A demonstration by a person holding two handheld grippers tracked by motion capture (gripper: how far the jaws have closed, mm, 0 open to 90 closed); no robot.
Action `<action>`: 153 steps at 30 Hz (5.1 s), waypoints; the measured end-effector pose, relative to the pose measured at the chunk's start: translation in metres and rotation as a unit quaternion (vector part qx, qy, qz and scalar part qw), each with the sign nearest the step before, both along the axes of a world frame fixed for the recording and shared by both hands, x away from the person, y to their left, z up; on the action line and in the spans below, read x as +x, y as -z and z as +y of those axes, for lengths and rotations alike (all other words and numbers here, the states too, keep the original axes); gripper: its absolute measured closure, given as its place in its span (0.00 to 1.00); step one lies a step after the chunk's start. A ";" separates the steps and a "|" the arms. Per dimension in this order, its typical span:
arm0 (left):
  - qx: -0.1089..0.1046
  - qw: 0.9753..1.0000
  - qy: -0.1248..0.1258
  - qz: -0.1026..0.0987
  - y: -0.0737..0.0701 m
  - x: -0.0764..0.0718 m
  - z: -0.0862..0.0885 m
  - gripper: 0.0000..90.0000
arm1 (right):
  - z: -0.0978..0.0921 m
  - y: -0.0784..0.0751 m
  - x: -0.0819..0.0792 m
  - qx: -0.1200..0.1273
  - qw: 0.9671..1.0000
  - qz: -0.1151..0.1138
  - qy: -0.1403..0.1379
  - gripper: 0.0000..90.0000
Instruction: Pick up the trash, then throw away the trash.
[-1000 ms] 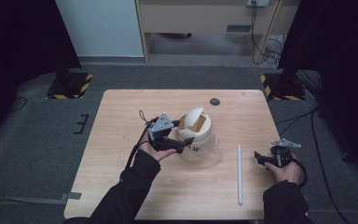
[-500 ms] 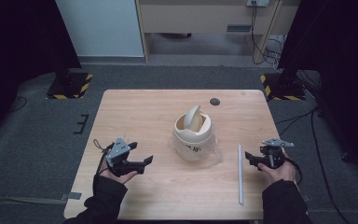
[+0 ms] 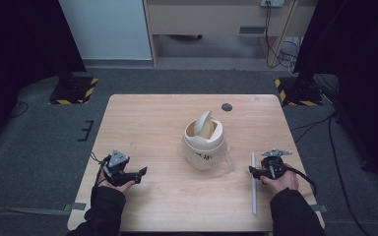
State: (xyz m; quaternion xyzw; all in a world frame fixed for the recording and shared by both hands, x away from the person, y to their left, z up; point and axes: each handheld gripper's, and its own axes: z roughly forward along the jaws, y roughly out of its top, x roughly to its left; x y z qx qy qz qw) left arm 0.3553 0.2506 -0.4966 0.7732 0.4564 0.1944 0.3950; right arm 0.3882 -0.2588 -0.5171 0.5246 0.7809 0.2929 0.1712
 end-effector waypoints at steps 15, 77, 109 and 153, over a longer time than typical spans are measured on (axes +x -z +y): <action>-0.004 1.000 0.008 0.002 0.001 0.003 -0.002 0.18 | -0.004 0.001 0.006 -0.005 1.000 0.001 0.009 0.88; -0.156 0.975 0.001 -0.156 -0.088 0.004 -0.023 0.39 | 0.039 -0.147 -0.007 0.253 0.892 -0.339 -0.160 0.88; -0.208 0.960 0.068 -0.172 -0.111 0.006 -0.080 0.50 | 0.093 -0.114 -0.021 0.275 0.889 -0.285 -0.228 0.88; -0.277 0.939 0.151 -0.136 -0.126 0.014 -0.165 0.89 | 0.103 -0.105 -0.025 0.283 0.884 -0.272 -0.251 0.82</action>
